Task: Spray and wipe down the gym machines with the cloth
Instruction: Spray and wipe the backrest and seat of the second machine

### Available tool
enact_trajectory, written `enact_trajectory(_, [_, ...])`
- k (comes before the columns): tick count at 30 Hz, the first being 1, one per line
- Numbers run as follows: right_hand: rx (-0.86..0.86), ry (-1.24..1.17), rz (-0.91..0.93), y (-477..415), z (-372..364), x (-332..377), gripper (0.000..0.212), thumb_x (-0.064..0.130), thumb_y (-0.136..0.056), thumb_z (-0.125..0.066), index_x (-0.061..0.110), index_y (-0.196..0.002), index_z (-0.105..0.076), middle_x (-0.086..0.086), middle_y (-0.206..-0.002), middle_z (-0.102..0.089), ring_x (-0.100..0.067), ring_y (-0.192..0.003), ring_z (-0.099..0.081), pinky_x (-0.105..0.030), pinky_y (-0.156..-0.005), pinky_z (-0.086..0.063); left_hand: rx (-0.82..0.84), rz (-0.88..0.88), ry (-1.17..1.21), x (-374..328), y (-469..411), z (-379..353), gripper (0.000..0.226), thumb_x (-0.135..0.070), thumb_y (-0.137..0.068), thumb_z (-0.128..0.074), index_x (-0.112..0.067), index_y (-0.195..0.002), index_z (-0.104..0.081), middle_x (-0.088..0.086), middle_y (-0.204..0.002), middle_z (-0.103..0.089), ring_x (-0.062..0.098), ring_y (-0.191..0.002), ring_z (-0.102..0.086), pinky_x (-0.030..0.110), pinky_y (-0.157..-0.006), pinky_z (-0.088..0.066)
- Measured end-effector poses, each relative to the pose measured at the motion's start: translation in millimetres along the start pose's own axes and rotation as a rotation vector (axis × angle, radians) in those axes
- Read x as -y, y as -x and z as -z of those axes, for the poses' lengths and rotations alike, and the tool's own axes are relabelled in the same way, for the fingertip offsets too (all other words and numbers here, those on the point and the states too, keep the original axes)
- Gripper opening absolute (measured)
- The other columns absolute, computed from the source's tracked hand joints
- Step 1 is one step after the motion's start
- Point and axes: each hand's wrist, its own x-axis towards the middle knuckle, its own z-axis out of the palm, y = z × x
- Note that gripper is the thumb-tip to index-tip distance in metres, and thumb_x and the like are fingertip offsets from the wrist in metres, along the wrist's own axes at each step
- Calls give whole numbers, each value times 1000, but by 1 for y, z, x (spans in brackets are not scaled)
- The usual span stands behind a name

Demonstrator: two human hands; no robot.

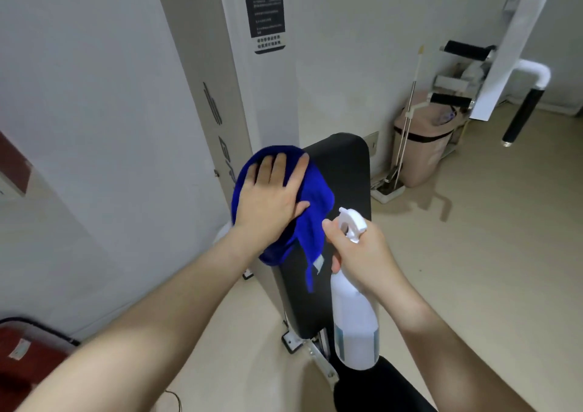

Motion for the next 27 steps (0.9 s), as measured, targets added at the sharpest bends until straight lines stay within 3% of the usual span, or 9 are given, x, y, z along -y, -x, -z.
enact_trajectory(3, [-2, 8, -4, -13, 7, -4, 35, 36, -95, -56, 10, -72, -49, -7, -45, -55, -8, -42, -49, -13, -51, -41, 44, -22, -100, -7, -40, 4, 66, -57, -92, -41, -5, -133, -50, 17, -108, -63, 35, -89, -61, 40, -71, -48])
enact_trajectory(7, [-20, -39, -4, -35, 19, -7, 40, 34, -94, -57, 3, -73, -45, -21, -52, -54, -20, -48, -54, -17, -60, -42, 57, -49, -143, -21, -70, 7, 59, -53, -97, -27, -6, -108, -61, 11, -102, -62, 30, -90, -57, 38, -66, -43])
enact_trajectory(9, [-52, -61, -34, -45, 26, -8, 43, 37, -93, -57, -1, -74, -45, -23, -54, -57, -19, -51, -53, -26, -67, -46, 35, -46, -111, -18, -65, 6, 58, -52, -98, -30, -4, -112, -60, 14, -115, -58, 32, -102, -54, 41, -73, -44])
enact_trajectory(11, [-93, -81, -80, -56, 35, -10, 43, 39, -92, -58, 1, -74, -49, -17, -55, -61, -18, -52, -54, -34, -62, -48, 23, 7, 6, -7, -45, 6, 60, -52, -96, -32, -6, -125, -56, 16, -127, -54, 35, -112, -53, 44, -78, -48])
enact_trajectory(17, [-125, -19, -46, -80, 51, -5, 45, 41, -92, -58, -4, -89, -58, -14, -59, -62, -14, -48, -59, -39, -65, -52, 120, 278, 398, 23, 25, 3, 60, -46, -91, -44, -23, -144, -29, 8, -144, -40, 35, -116, -53, 48, -70, -56])
enact_trajectory(20, [-138, -23, -27, -89, 54, -6, 45, 40, -93, -58, -4, -99, -57, -12, -59, -59, -13, -46, -57, -38, -62, -50, 72, 288, 368, 15, 14, 0, 58, -44, -91, -40, -15, -141, -38, 14, -134, -50, 38, -108, -56, 47, -71, -56])
enact_trajectory(23, [-145, 6, -8, -95, 58, -10, 45, 40, -93, -57, -4, -87, -53, -17, -60, -60, -14, -45, -57, -38, -64, -50, -27, 223, 259, 5, -6, 1, 53, -40, -92, -39, -5, -129, -54, 18, -115, -62, 41, -96, -60, 43, -70, -53])
enact_trajectory(27, [-139, 50, 25, -98, 65, -17, 42, 35, -94, -58, -4, -79, -48, -22, -67, -60, -12, -40, -57, -36, -63, -48, 49, 91, -33, -28, -54, -2, 53, -41, -97, -32, -2, -120, -59, 17, -93, -67, 37, -79, -63, 39, -66, -49])
